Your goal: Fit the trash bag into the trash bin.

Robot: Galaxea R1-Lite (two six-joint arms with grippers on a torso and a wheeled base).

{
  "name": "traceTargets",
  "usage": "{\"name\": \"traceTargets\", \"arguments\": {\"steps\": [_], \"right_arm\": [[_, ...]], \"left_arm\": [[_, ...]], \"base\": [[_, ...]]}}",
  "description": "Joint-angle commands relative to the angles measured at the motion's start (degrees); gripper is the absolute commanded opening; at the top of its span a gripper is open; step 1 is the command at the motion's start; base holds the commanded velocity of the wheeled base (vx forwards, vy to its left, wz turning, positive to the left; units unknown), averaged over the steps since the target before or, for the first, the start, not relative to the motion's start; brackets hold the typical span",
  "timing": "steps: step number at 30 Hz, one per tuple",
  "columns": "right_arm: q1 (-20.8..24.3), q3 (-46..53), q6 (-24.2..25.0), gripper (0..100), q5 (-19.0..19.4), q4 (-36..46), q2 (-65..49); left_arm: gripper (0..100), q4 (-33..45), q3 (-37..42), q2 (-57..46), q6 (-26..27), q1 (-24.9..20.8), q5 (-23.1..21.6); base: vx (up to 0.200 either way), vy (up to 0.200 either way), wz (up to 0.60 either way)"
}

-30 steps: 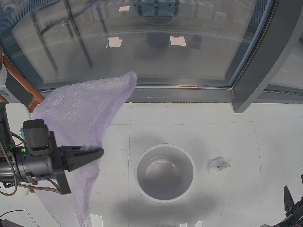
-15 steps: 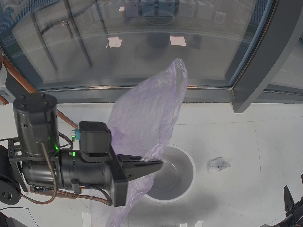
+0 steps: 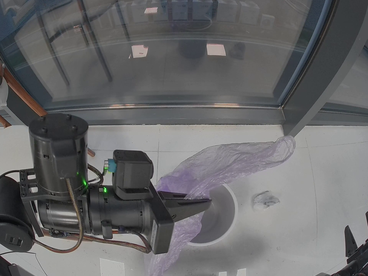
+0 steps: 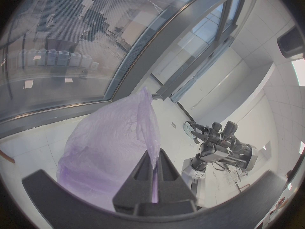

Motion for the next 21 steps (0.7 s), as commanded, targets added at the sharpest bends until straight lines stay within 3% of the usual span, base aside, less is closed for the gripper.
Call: {"name": "traceTargets", "arguments": {"steps": [1,7,21], "right_arm": [[0.1,1.0,0.1,100,0.0,0.0,-0.2],[0.2,1.0,0.1,100,0.0,0.0,-0.1],[0.2,1.0,0.0,100,0.0,0.0,-0.1]], "left_arm": [[0,0.0,-2.2,-0.3,-0.5,-3.1,0.9],[0,0.2,-3.3,-1.2,-5.5,-8.0,6.8],[0,0.4,-0.7,-2.1,-7.2,-10.1,8.0]], "base": [[0.0,0.0,0.0],[0.0,0.0,0.0],[0.0,0.0,0.0]]}}
